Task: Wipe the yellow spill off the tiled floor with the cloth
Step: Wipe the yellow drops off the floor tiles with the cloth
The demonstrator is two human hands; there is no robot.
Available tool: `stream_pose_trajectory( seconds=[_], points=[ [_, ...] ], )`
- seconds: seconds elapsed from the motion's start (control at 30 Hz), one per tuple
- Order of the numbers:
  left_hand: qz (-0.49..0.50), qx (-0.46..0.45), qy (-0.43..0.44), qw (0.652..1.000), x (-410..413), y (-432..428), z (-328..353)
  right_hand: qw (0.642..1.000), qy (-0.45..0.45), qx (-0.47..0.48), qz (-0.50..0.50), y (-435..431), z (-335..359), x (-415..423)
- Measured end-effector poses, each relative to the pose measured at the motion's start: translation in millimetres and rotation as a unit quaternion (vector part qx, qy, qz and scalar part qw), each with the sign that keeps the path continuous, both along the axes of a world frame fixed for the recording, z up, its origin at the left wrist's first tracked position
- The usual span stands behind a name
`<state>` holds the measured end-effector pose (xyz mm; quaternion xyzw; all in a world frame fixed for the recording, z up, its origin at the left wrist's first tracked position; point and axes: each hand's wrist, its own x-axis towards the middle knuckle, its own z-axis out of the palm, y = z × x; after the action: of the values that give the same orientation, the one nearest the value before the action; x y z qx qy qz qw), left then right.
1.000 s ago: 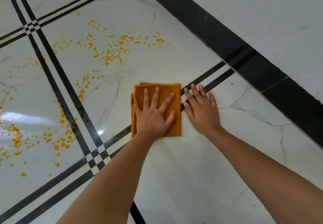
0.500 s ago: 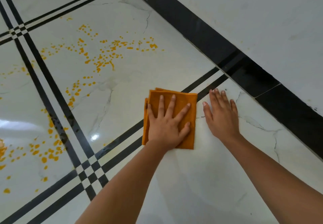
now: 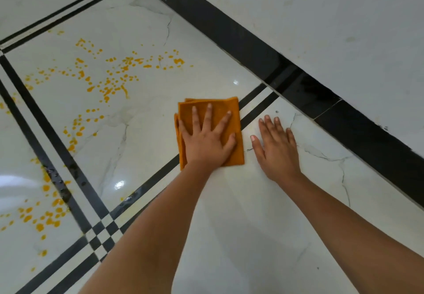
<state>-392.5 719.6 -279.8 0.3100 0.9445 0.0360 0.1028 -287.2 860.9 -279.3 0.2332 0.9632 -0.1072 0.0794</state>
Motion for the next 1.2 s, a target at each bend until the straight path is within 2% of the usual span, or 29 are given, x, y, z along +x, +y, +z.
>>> stream_pose_trajectory(
  seconds=[0.1, 0.13, 0.17, 0.23, 0.27, 0.37, 0.4, 0.5, 0.53, 0.63, 0.7, 0.83, 0.9, 1.0, 1.03, 1.13, 1.2],
  points=[
    [-0.149, -0.003, 0.015, 0.989, 33, -25, -2, 1.0, 0.009, -0.007, 0.001, -4, 5, 6],
    [-0.153, -0.009, 0.021, 0.988, 25, -30, -1, 1.0, 0.01, -0.008, -0.001, -9, 6, 6],
    [-0.103, -0.014, 0.022, 0.994, 11, -31, 0, 1.0, 0.006, -0.008, 0.004, -14, 6, 7],
    [0.063, 0.002, 0.006, 0.998, 2, -37, 2, 0.999, -0.002, -0.005, 0.036, -27, 5, 7],
    [0.089, 0.015, 0.008, 0.996, 7, -41, -1, 0.999, -0.001, -0.003, 0.052, -30, 5, 6],
    [-0.028, 0.011, 0.02, 0.999, 36, -71, -6, 0.996, 0.006, 0.0, 0.093, -42, 7, 0],
    [-0.034, 0.004, 0.016, 0.999, 30, -82, -5, 0.995, 0.009, -0.003, 0.104, -49, 9, -4],
    [0.143, 0.011, 0.0, 0.99, -1, -101, 1, 0.989, 0.015, -0.013, 0.143, -68, 11, -14],
    [0.154, 0.009, 0.009, 0.988, 5, -109, 0, 0.987, 0.019, -0.012, 0.158, -73, 11, -18],
    [0.034, 0.024, 0.021, 0.999, 58, -144, -4, 0.983, 0.024, -0.011, 0.179, -86, 11, -30],
    [-0.001, 0.017, 0.009, 1.0, 58, -167, -2, 0.981, 0.022, -0.027, 0.189, -105, 11, -39],
    [0.201, 0.035, 0.013, 0.979, 21, -188, -4, 0.969, 0.031, -0.037, 0.242, -149, 6, -55],
    [0.198, 0.053, 0.019, 0.979, 43, -191, -6, 0.967, 0.041, -0.037, 0.249, -162, 6, -67],
    [0.102, 0.039, 0.026, 0.994, 45, -205, -7, 0.971, 0.048, -0.043, 0.228, -178, 5, -79],
    [0.116, 0.044, 0.033, 0.992, 27, -209, -7, 0.974, 0.049, -0.047, 0.216, -181, 5, -81],
    [0.245, 0.037, 0.022, 0.968, 0, -228, -9, 0.976, 0.037, -0.035, 0.21, -184, 1, -76],
    [0.227, 0.046, 0.025, 0.973, 16, -233, -8, 0.975, 0.033, -0.016, 0.22, -182, 2, -76]
  ],
)
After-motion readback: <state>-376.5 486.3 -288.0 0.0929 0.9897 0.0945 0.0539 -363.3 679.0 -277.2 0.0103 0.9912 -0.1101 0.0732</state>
